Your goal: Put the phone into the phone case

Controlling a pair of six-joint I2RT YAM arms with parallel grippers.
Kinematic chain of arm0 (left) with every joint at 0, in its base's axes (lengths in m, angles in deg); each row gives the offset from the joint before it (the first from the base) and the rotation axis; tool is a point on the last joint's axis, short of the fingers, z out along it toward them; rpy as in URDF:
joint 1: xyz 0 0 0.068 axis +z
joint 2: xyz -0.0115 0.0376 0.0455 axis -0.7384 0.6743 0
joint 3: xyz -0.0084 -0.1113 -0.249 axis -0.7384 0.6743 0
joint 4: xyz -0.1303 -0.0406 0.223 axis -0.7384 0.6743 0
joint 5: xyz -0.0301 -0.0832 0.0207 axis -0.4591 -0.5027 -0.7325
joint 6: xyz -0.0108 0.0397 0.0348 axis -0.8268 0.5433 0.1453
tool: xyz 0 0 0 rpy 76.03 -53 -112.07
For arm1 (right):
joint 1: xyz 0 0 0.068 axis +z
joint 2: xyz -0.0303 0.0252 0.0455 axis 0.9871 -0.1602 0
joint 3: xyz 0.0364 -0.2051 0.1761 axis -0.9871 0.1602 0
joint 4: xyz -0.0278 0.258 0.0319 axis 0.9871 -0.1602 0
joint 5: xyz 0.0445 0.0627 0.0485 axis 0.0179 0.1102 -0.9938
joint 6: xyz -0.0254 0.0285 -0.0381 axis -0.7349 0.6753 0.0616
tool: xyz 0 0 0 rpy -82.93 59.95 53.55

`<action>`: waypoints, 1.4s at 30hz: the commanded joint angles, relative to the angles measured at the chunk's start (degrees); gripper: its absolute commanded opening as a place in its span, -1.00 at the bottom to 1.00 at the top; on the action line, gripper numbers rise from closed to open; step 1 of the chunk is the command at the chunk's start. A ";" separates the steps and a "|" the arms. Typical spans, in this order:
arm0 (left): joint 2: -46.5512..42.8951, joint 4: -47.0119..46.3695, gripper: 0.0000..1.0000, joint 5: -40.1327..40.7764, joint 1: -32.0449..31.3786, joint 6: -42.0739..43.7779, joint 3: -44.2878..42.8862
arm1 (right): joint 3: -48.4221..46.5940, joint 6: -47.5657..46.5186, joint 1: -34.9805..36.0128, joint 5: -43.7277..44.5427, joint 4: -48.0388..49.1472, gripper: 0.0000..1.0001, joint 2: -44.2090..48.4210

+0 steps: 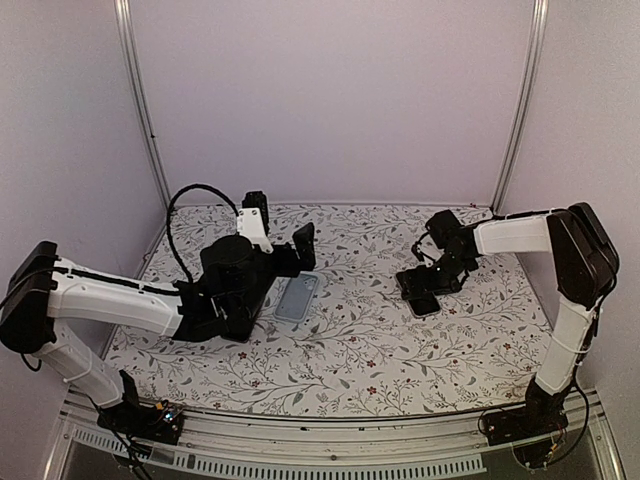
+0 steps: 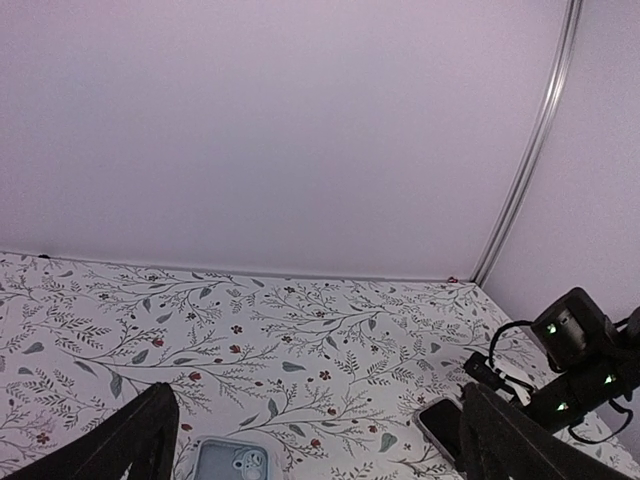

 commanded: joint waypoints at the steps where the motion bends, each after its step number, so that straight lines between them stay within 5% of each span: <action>1: -1.81 0.43 0.99 0.20 1.03 0.45 -0.13 | -1.66 0.19 0.10 4.43 -4.26 0.98 -1.09; 7: -0.60 10.75 0.99 -8.22 5.18 -2.26 -2.05 | -7.95 -3.55 4.37 7.85 -6.67 0.98 2.58; 12: 6.41 40.15 0.99 -31.86 18.59 -10.55 -11.83 | -10.22 -2.88 4.36 8.27 -5.56 0.98 5.49; 19: 17.10 61.47 0.96 -24.59 19.12 -6.97 -23.31 | -10.75 -0.79 7.58 6.15 -3.94 0.98 5.08; 28: 12.11 63.58 0.99 -21.82 21.53 -15.49 -12.11 | -13.39 -0.64 15.28 4.78 -3.97 0.98 2.24; 42: 15.89 61.10 0.99 -29.79 22.71 -14.67 -5.94 | -14.01 -0.84 16.35 4.25 -3.92 0.98 0.81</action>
